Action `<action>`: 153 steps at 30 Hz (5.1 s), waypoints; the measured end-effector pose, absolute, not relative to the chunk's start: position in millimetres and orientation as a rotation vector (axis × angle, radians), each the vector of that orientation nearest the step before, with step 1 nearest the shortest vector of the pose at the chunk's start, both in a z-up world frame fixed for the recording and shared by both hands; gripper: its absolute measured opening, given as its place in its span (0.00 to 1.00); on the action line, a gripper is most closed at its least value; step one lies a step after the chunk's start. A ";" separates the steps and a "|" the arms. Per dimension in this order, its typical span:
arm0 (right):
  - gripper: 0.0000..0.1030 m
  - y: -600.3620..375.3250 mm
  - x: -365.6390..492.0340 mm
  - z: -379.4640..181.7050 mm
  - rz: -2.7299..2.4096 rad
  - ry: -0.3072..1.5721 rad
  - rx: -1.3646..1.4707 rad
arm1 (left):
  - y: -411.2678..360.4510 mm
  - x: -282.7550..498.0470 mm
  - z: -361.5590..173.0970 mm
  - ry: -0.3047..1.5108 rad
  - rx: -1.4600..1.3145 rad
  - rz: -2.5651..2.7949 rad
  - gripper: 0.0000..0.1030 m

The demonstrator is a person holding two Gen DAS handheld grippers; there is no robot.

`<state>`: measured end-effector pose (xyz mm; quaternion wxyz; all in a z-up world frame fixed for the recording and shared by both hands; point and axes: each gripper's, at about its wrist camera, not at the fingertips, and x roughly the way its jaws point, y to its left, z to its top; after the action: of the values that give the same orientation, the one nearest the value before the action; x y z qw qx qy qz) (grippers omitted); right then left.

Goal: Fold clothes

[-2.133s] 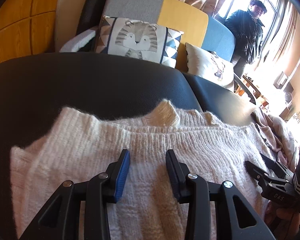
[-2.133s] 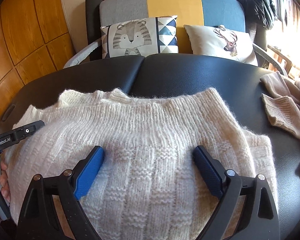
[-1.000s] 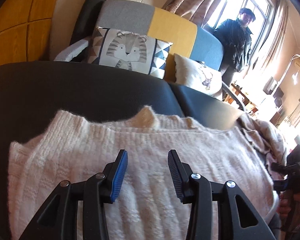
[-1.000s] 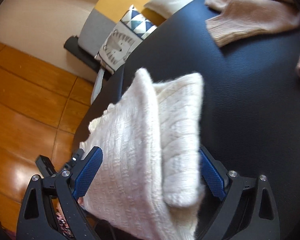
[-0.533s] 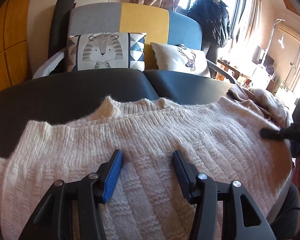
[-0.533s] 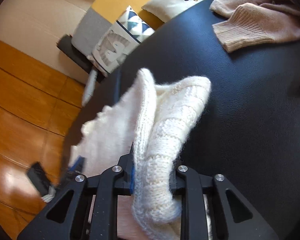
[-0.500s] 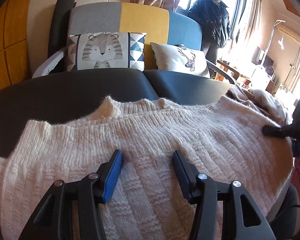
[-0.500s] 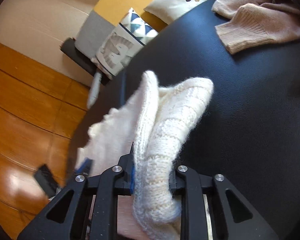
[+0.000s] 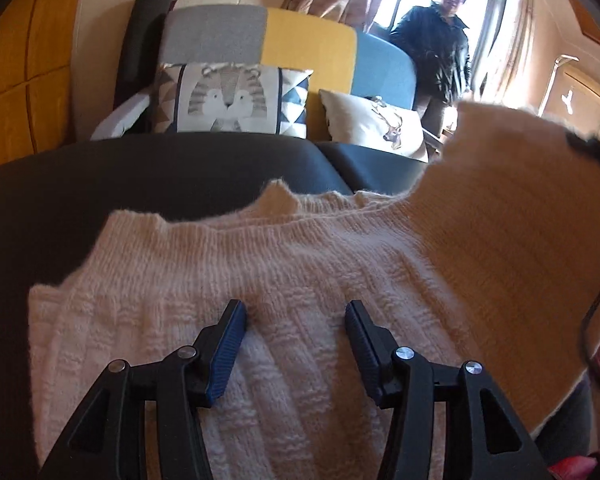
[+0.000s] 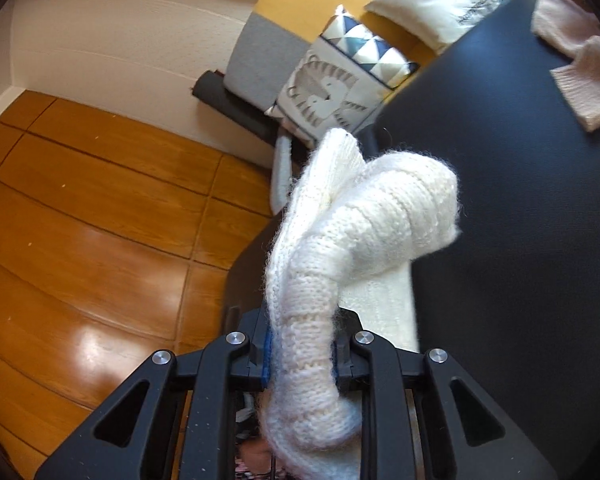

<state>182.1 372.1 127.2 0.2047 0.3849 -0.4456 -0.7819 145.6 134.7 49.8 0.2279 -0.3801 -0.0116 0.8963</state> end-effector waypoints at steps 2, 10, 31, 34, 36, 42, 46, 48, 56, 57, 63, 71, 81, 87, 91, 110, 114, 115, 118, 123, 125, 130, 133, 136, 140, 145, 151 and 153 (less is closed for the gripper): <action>0.21 352.1 173.0 137.2 -2.144 -1.220 1.070 | 129.8 145.5 55.1 -0.053 -1.049 2.463 0.51; 0.21 254.9 133.6 156.2 -2.030 -1.067 1.118 | 52.3 143.1 57.2 -0.161 -1.117 2.610 0.51; 0.29 62.8 104.2 77.0 -2.164 -0.336 1.404 | -60.7 172.0 28.6 -0.717 -1.090 2.535 0.50; 0.43 52.7 114.0 77.2 -2.172 -0.265 1.381 | -74.0 171.5 17.6 -0.817 -1.095 2.501 0.50; 0.54 46.0 120.5 77.4 -2.176 -0.218 1.366 | -73.8 169.0 17.1 -0.812 -1.097 2.504 0.50; 0.66 31.3 142.8 84.5 -2.156 -0.135 1.288 | -74.3 162.5 13.9 -0.792 -1.094 2.493 0.50; 0.66 57.0 162.9 112.9 -2.128 -0.276 1.101 | -76.6 163.5 13.9 -0.791 -1.104 2.482 0.50; 0.66 78.6 173.8 119.9 -2.221 -0.270 1.033 | -78.8 165.0 13.4 -0.796 -1.107 2.473 0.50; 0.25 120.8 209.3 90.1 -2.463 0.014 1.076 | -82.5 168.4 12.8 -0.817 -1.112 2.470 0.50; 0.25 119.1 218.0 86.0 -2.427 0.033 1.064 | -82.6 167.9 13.3 -0.816 -1.118 2.470 0.50; 0.25 64.0 250.2 67.4 -2.263 0.322 0.923 | -97.0 168.8 20.3 -0.827 -1.160 2.517 0.50; 0.25 47.3 253.3 38.5 -2.186 0.344 0.934 | -109.9 183.5 68.5 -0.883 -0.972 2.650 0.50; 0.25 165.1 258.1 91.8 -2.552 -0.014 0.820 | -0.7 189.4 109.3 -0.552 -0.809 2.542 0.50; 0.25 186.5 248.8 72.2 -2.518 -0.128 0.896 | 44.1 182.4 90.6 -0.260 -0.892 2.557 0.50; 0.25 172.0 241.4 64.8 -2.500 -0.009 0.873 | 26.2 187.3 73.9 -0.212 -0.927 2.620 0.50; 0.25 147.8 248.1 31.6 -2.353 0.131 0.932 | -57.3 210.4 26.6 -0.372 -1.008 2.630 0.64; 0.25 153.1 257.8 21.2 -2.315 0.145 0.918 | -70.3 215.4 20.5 -0.484 -1.032 2.576 0.65; 0.25 156.4 257.6 20.9 -2.303 0.124 0.919 | -73.8 216.6 19.4 -0.517 -1.040 2.559 0.65; 0.25 162.5 255.4 22.3 -2.282 0.091 0.927 | -80.3 218.8 20.8 -0.577 -1.069 2.524 0.65; 0.25 170.2 264.9 37.1 -2.297 0.075 0.857 | -74.7 233.1 50.9 -0.442 -0.977 2.627 0.63; 0.25 178.8 269.7 46.9 -2.342 0.058 0.808 | -67.1 238.3 71.1 -0.381 -0.871 2.682 0.63; 0.25 188.8 266.6 53.8 -2.432 0.068 0.830 | -34.3 231.7 106.5 -0.270 -0.672 2.697 0.63; 0.25 181.3 263.9 46.4 -2.403 0.087 0.888 | -6.2 211.6 101.0 -0.191 -0.698 2.655 0.63; 0.25 177.6 265.9 41.7 -2.364 0.111 0.923 | 16.8 194.6 85.9 -0.075 -0.797 2.625 0.63; 0.25 189.1 265.9 46.4 -2.349 0.065 0.911 | 21.7 195.8 63.2 -0.008 -0.879 2.619 0.63; 0.49 225.6 211.7 70.8 -2.464 -0.223 0.930 | 16.1 213.4 52.9 -0.004 -0.834 2.625 0.63; 0.65 255.9 104.1 52.0 -2.423 -0.573 1.190 | 14.2 221.6 50.1 0.015 -0.842 2.620 0.63; 0.65 256.7 76.4 35.6 -2.386 -0.647 1.304 | 13.1 226.2 48.7 0.025 -0.843 2.619 0.63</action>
<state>76.4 256.7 35.6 0.1725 0.4596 -0.2282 -0.8408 226.2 13.1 48.7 0.1938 -0.3006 0.0088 0.9338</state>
